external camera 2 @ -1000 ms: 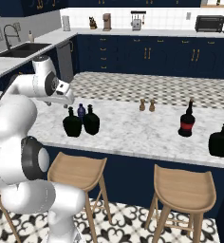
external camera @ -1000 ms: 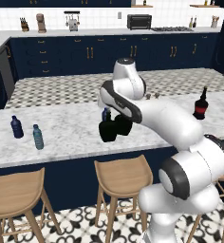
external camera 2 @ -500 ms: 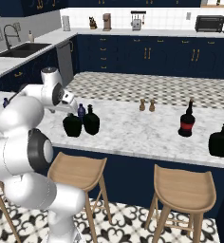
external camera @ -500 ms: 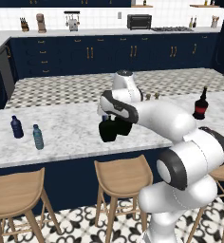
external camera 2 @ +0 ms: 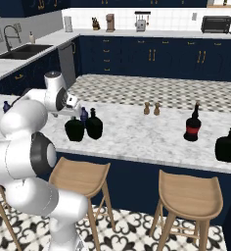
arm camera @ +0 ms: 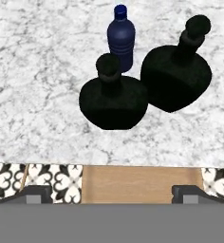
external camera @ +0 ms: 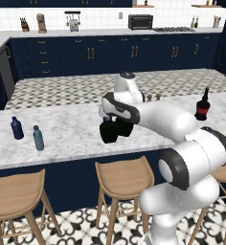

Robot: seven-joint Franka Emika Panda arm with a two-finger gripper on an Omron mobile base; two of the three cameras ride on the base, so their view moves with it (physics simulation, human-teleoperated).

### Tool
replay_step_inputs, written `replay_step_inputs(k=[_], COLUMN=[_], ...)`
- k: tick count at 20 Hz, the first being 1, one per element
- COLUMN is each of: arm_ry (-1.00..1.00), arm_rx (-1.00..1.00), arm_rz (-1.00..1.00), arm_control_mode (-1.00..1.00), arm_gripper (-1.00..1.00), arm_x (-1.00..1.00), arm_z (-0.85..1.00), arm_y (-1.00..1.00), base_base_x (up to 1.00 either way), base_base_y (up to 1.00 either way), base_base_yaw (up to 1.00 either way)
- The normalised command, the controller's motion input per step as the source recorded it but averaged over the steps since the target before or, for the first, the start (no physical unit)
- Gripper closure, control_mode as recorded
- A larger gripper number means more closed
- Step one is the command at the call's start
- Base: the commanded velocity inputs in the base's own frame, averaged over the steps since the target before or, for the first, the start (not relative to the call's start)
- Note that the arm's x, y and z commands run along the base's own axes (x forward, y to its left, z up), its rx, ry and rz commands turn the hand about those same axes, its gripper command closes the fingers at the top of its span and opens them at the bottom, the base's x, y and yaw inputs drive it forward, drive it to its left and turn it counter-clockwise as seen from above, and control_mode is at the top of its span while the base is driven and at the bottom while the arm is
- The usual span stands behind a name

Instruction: Move the plastic bottles in the middle to the plastics group, and the glass bottles in the middle to the glass group.

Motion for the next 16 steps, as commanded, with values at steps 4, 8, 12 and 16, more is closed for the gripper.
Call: replay_step_inputs(k=[4,8,12,16], arm_ry=[-0.03,-0.04,0.00,0.00], arm_rx=[0.00,0.00,0.00,-0.01], arm_rz=[0.12,0.09,0.01,0.00], arm_control_mode=[-1.00,-1.00,-1.00,-1.00], arm_gripper=[-1.00,-1.00,-1.00,-1.00], arm_x=[0.26,0.25,0.28,0.22], arm_z=[0.04,0.07,0.02,0.00], arm_y=[0.09,0.00,0.00,0.00], base_base_x=[0.00,0.00,0.00,0.00], base_base_y=[0.00,0.00,0.00,0.00], base_base_yaw=[0.00,0.00,0.00,0.00])
